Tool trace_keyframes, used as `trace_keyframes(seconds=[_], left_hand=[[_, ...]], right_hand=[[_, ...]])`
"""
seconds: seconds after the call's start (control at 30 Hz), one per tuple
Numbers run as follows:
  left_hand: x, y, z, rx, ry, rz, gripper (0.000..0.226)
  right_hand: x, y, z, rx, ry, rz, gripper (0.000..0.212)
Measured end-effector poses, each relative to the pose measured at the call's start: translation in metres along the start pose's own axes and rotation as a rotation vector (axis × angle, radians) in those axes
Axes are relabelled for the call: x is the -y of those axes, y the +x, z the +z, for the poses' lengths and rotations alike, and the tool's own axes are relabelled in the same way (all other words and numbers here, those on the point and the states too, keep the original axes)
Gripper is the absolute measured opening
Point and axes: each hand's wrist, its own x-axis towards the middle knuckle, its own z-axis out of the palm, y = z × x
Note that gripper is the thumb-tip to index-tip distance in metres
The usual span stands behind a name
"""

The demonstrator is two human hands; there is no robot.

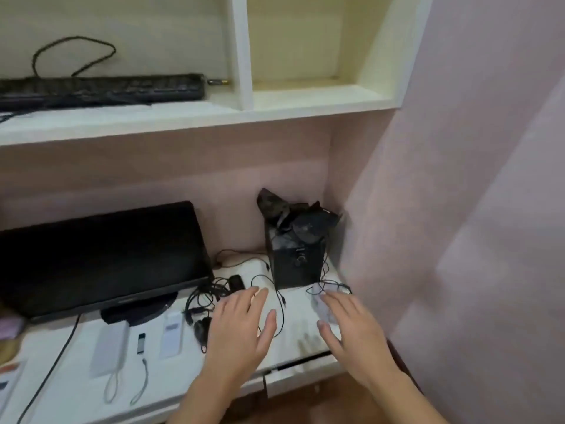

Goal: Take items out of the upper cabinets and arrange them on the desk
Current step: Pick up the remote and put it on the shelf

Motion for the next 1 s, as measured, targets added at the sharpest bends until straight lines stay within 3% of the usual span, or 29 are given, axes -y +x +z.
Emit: trace_keyframes(seconds=[0.3,0.6,0.8,1.0], left_hand=[[-0.026,-0.063,0.054,0.182,0.050,-0.071,0.045],[-0.081,-0.074,0.071,0.264,0.093,-0.274,0.048],[-0.112,-0.122,0.072,0.305,0.193,-0.472,0.052],[-0.133,-0.212,0.037,0.244,0.306,-0.749,0.049]], right_hand=[[-0.040,-0.063,0.035,0.166,0.036,0.081,0.049],[-0.099,-0.068,0.012,0.287,0.118,0.016,0.052],[-0.116,-0.068,0.018,0.440,0.152,-0.165,0.051],[-0.045,-0.070,0.041,0.614,0.181,-0.495,0.052]])
